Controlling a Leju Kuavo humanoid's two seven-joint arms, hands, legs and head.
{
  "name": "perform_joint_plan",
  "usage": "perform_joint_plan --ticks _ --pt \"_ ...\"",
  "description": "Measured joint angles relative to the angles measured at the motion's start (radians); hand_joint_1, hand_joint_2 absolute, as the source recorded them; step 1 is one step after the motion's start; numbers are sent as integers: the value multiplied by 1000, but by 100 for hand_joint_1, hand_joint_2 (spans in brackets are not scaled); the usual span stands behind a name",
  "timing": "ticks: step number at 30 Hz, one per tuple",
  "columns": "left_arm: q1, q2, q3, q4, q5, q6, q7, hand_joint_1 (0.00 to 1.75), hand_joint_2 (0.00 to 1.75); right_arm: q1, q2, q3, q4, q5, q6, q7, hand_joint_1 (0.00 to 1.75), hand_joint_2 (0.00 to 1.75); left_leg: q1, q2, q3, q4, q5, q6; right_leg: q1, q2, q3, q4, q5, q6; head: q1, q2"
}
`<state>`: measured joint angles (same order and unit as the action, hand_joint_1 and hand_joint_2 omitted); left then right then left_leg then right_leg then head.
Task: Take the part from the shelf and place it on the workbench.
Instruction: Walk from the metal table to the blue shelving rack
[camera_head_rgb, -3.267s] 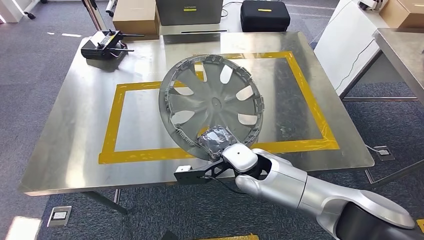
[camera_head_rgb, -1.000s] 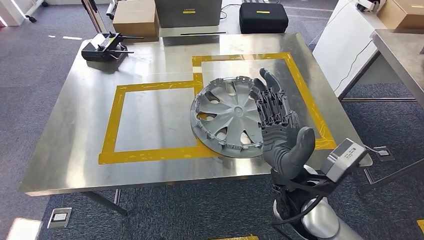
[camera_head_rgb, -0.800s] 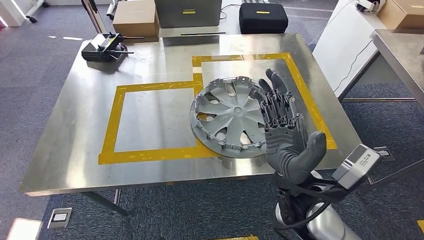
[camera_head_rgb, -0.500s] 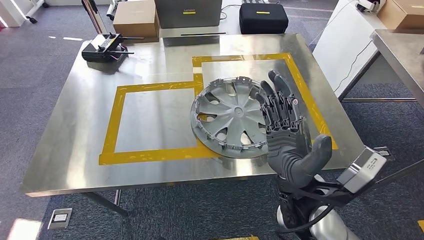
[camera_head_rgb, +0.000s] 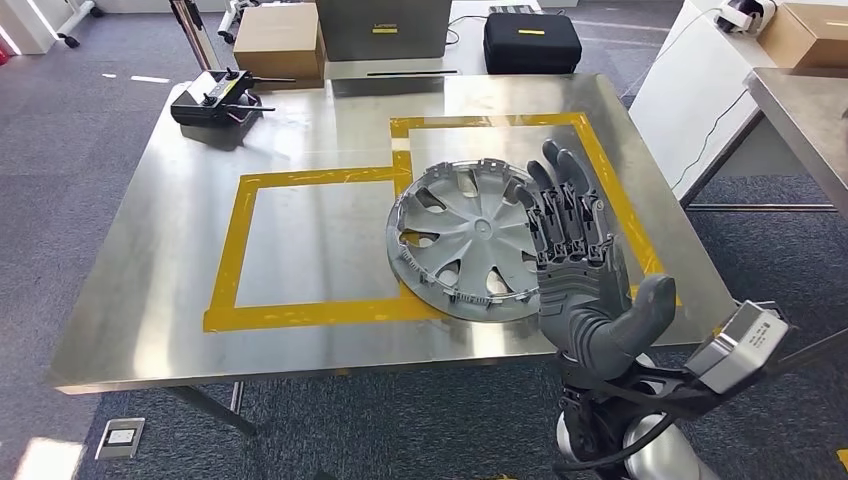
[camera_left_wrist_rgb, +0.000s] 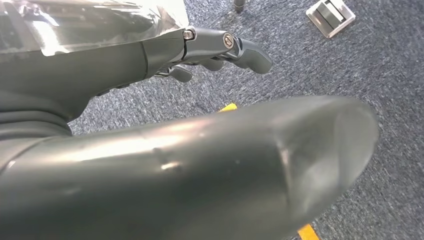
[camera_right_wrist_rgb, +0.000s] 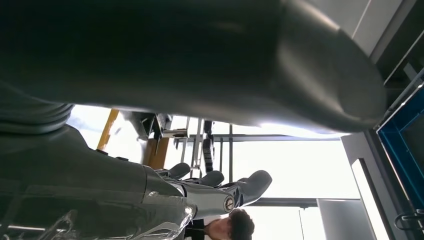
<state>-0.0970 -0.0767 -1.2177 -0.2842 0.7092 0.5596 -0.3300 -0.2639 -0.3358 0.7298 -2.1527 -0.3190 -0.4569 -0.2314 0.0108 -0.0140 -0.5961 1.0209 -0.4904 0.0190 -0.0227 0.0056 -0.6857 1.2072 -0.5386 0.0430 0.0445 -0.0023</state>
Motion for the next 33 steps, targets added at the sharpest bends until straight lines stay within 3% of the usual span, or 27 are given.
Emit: perform_joint_plan --ticks 2,3,7,9,11,13,14,15,16,18,19,22,24,27,28,29,30,31,33 --pt "-1 0 0 0 0 0 2 0 0 -1 0 0 0 -2 2 0 0 0 1 -1 0 9 -7 -13 0 2 61 -120 47 -2 1 0" --pt "-1 0 0 0 0 0 3 0 0 -2 0 0 0 -2 3 0 0 0 0 -1 -1 12 -9 -20 1 4 78 -155 56 -7 0 0" --pt "-2 0 0 0 0 0 6 0 0 -2 0 0 0 -7 6 0 0 0 2 -1 0 14 -14 -44 4 5 81 -170 60 -37 -5 0" --pt "-3 0 0 0 0 0 6 0 0 -3 1 0 0 -9 7 0 0 0 2 1 -15 61 -56 -52 2 0 82 -176 65 -50 -9 0" --pt "-2 0 0 0 0 0 7 0 0 -3 1 1 0 -11 8 0 0 0 2 2 -56 176 -126 -56 4 -4 80 -176 68 -57 -14 0" --pt "-1 0 0 0 0 0 8 0 0 -3 1 1 1 -15 9 0 0 0 2 2 -83 267 -160 -56 7 -7 77 -175 70 -60 -15 0" --pt "-1 1 0 0 0 0 8 0 0 -3 1 2 1 -17 9 -1 0 0 2 2 -75 265 -151 -55 8 -8 76 -174 71 -61 -15 0" --pt "-1 1 0 0 0 0 8 0 0 -3 1 2 1 -19 9 -1 0 0 2 2 -49 225 -126 -52 9 -8 75 -172 71 -60 -15 0" --pt "-1 1 0 0 0 0 8 0 0 -3 1 2 2 -20 9 -2 0 0 1 2 -11 158 -93 -47 10 -7 75 -171 72 -60 -15 0" --pt "-3 1 0 0 0 0 8 0 0 -3 1 2 2 -22 9 -3 0 0 -2 1 51 40 -55 -39 13 -7 73 -167 75 -53 -15 0" --pt "-4 1 0 0 0 0 8 0 0 -4 1 2 2 -24 9 -4 0 0 -4 1 64 10 -50 -35 14 -6 70 -166 78 -47 -15 0" --pt "-2 1 0 0 2 0 9 0 0 -4 1 2 2 -29 11 -7 0 0 -7 2 59 -2 -43 -20 11 -6 64 -167 84 -28 -15 0" --pt "-2 1 0 0 3 0 10 0 0 -4 1 2 2 -30 13 -9 0 0 -4 5 53 -8 -31 -7 9 -5 52 -133 46 -18 -11 0" --pt "-3 1 0 0 3 0 11 0 0 -3 1 2 2 -33 15 -12 0 0 -3 8 36 -8 -18 2 7 -4 0 34 -67 -10 -6 0" --pt "-3 1 0 0 3 0 11 0 0 -3 1 2 3 -35 15 -13 0 0 -4 8 29 -6 -15 2 7 -4 -8 76 -83 -8 -5 0" --pt "-3 1 0 0 3 0 12 0 0 -2 1 2 4 -35 15 -14 0 0 -4 9 23 -3 -12 1 7 -4 0 85 -80 -7 -5 0" --pt "-3 1 0 0 3 0 13 0 0 -2 1 2 4 -36 15 -15 0 0 -4 9 16 1 -10 -1 6 -5 26 56 -60 -7 -5 0" --pt "-3 1 0 0 3 0 13 0 0 -3 1 2 4 -37 15 -16 0 0 -3 9 11 7 -9 -2 5 -5 66 -4 -30 -7 -5 0" --pt "-3 1 0 0 3 0 14 0 0 -4 1 2 4 -38 15 -18 0 0 -4 9 0 17 -6 -9 6 -3 138 -125 2 -12 -4 0"
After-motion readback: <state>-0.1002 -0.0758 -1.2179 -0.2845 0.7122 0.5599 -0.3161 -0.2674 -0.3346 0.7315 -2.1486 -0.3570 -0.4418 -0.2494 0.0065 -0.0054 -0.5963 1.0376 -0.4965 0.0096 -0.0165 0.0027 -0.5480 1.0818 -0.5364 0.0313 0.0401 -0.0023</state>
